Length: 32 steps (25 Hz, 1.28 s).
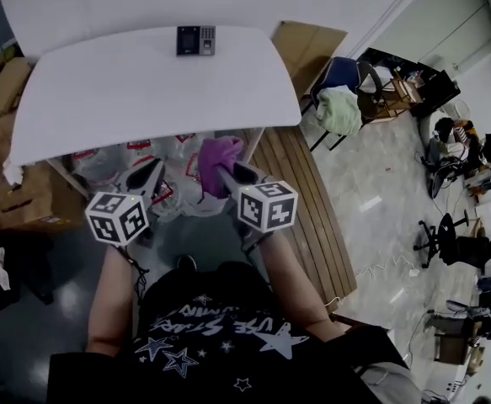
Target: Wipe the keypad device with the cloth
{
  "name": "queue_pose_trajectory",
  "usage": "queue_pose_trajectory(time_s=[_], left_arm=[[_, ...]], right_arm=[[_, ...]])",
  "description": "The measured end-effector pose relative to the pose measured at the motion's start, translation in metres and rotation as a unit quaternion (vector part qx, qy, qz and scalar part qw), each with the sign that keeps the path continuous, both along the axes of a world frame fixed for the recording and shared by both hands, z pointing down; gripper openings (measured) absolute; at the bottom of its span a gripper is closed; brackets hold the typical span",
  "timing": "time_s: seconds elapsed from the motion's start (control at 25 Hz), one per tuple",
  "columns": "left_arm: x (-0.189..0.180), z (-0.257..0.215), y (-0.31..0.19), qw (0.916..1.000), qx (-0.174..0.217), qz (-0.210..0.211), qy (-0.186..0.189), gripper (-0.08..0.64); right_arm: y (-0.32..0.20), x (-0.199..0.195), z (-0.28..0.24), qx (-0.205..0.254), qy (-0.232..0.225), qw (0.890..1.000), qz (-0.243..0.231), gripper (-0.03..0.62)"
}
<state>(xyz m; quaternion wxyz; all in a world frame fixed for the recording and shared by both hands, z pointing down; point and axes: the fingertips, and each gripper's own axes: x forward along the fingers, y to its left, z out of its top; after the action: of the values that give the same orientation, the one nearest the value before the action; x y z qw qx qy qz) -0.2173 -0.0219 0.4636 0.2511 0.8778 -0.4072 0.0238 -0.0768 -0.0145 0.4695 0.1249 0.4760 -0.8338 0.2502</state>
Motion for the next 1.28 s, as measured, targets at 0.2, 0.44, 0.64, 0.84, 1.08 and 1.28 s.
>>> queue_pose_trajectory(time_s=[0.2,0.44,0.64,0.84,1.08,1.28], left_arm=[[0.001,0.005,-0.027,0.9999,-0.003,0.005,0.010,0.018],[0.011,0.005,-0.049,0.9999,-0.006,0.011,0.009,0.018],[0.011,0.011,-0.069,0.9999,-0.016,-0.001,0.001,0.018],[0.016,0.014,-0.107,0.9995,-0.020,-0.022,-0.005,0.018],[0.035,0.018,-0.157,0.9985,-0.028,-0.045,-0.017,0.018],[0.060,0.020,-0.190,0.9964,-0.042,-0.071,-0.023,0.018]], right_arm=[[-0.019,0.011,0.001,0.002,0.010,1.000,0.019,0.098],[-0.046,0.025,0.000,-0.001,0.009,0.999,0.032,0.098],[-0.074,0.022,0.004,-0.005,0.009,1.000,0.011,0.098],[-0.116,0.021,0.009,-0.007,0.006,1.000,-0.020,0.098],[-0.179,0.041,0.013,-0.011,-0.005,0.999,-0.040,0.098],[-0.218,0.066,0.017,-0.026,-0.009,0.998,-0.064,0.098]])
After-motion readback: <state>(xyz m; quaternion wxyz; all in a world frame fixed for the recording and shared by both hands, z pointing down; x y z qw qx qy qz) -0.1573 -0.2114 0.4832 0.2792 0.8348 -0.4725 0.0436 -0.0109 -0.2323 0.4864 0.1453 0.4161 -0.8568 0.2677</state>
